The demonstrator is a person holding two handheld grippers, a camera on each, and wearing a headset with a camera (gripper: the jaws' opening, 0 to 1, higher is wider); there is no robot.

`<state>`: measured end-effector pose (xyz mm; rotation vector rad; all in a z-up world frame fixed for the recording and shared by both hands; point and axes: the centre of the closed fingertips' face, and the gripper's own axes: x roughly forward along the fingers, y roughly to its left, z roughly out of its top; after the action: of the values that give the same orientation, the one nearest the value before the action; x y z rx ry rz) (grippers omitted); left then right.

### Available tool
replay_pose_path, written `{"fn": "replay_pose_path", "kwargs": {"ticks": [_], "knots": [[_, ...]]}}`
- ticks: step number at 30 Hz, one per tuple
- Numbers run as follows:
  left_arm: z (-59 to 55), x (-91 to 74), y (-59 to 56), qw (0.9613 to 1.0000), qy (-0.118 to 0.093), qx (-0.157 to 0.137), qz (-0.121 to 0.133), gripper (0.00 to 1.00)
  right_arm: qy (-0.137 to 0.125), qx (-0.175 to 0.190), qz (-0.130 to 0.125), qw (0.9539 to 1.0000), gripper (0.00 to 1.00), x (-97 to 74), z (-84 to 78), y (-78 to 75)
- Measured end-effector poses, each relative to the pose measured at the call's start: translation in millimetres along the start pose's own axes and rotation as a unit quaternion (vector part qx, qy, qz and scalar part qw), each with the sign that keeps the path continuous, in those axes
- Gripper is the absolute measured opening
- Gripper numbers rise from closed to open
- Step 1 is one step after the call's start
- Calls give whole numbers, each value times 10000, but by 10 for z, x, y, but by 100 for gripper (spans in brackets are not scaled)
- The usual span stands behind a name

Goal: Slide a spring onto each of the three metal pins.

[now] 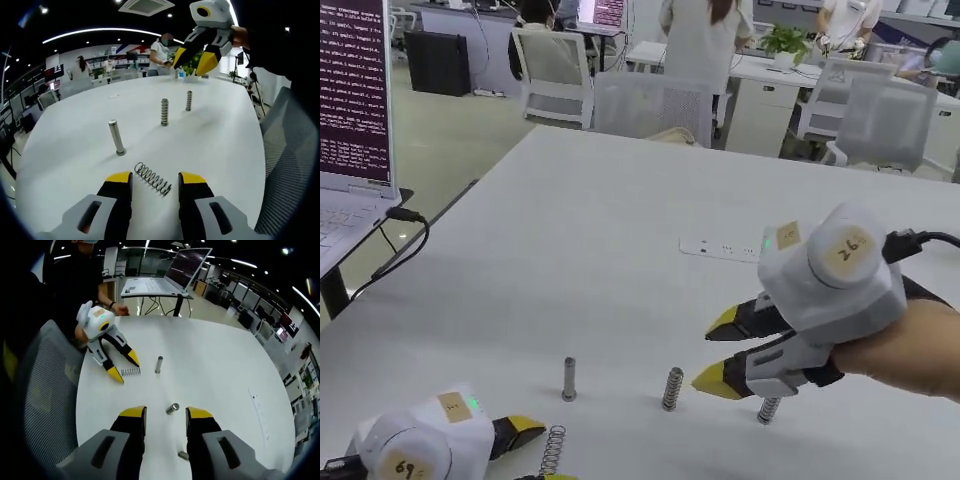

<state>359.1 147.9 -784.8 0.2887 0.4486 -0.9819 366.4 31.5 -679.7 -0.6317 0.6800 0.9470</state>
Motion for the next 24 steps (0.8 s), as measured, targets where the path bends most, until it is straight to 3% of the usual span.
{"fn": "replay_pose_path", "kwargs": {"ticks": [24], "knots": [[-110,-139,165,9995,15,-59,323,12,-8,-47,111,9999,27,35,21,44]]}}
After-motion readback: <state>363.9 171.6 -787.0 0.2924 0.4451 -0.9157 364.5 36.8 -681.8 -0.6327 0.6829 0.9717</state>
